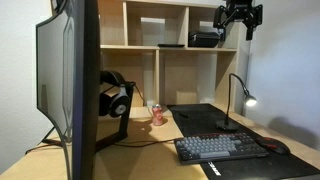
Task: Move the desk lamp to the right
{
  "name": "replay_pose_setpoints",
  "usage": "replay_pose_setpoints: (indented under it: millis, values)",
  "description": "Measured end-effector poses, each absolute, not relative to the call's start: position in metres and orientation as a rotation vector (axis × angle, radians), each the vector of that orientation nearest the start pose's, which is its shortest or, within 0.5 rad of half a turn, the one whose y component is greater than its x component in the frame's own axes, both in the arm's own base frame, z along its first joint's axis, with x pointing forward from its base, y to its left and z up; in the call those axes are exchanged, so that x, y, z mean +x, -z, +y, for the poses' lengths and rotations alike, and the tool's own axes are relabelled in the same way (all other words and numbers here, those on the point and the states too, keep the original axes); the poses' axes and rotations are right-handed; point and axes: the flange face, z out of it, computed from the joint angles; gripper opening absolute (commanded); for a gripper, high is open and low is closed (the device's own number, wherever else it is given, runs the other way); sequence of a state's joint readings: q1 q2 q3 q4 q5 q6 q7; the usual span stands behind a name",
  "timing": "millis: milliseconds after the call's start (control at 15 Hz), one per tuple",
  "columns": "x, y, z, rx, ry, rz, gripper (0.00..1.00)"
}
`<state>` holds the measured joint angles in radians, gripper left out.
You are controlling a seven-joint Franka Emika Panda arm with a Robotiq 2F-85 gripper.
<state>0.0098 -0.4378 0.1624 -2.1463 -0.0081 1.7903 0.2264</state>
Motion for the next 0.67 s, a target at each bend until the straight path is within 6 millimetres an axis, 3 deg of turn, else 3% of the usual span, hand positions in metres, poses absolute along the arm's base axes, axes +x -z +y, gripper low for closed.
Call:
replay_pose_setpoints:
  millis: [200,667]
  values:
    - [0.422,-0.581,0.083,-3.196,0.141,0.138,1.0]
    - [0.413,-0.577,0.1,-3.085,0.066,0.789,1.0]
